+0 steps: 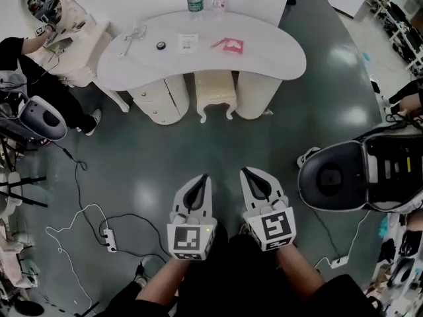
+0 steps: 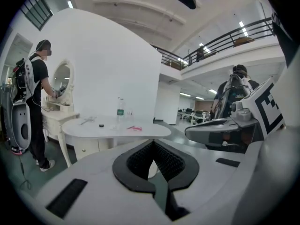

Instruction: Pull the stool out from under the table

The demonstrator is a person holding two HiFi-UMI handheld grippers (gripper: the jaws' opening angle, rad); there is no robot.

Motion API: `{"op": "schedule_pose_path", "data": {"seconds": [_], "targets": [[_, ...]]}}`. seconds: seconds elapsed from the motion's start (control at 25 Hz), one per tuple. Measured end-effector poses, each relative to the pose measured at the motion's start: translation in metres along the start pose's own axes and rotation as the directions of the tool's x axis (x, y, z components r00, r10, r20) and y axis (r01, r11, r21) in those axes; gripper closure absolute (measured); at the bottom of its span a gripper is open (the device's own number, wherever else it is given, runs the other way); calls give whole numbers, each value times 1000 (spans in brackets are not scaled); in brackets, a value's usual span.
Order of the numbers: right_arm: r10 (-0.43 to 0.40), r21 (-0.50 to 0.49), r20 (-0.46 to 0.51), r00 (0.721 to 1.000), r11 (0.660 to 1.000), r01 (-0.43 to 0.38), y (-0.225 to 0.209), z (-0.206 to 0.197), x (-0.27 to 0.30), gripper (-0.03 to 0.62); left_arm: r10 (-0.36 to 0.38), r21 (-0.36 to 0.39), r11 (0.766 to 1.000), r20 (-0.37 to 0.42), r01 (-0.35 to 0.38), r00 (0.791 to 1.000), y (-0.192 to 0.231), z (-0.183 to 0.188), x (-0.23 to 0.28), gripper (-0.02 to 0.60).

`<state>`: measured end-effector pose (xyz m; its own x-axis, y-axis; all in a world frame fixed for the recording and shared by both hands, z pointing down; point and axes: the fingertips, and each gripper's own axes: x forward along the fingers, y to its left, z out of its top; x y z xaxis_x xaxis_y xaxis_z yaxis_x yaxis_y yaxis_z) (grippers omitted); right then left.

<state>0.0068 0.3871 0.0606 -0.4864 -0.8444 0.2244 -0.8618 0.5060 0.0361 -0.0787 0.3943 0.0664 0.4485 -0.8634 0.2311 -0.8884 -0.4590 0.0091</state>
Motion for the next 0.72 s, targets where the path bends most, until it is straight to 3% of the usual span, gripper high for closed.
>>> {"op": "schedule_pose_path", "data": {"seconds": [0.24, 0.6, 0.72], "targets": [[-24, 0, -21, 999, 1000, 24, 7, 3, 29, 588, 0, -20, 1000, -13, -1, 1000, 41, -2, 12, 575], [5, 39, -36, 999, 999, -3, -8, -3, 78, 588, -6, -32, 999, -50, 4, 999, 57, -9, 62, 575], [22, 126, -61, 998, 992, -14, -20, -12, 104, 588, 20, -34, 999, -79, -23, 997, 69, -17, 89, 576]]}}
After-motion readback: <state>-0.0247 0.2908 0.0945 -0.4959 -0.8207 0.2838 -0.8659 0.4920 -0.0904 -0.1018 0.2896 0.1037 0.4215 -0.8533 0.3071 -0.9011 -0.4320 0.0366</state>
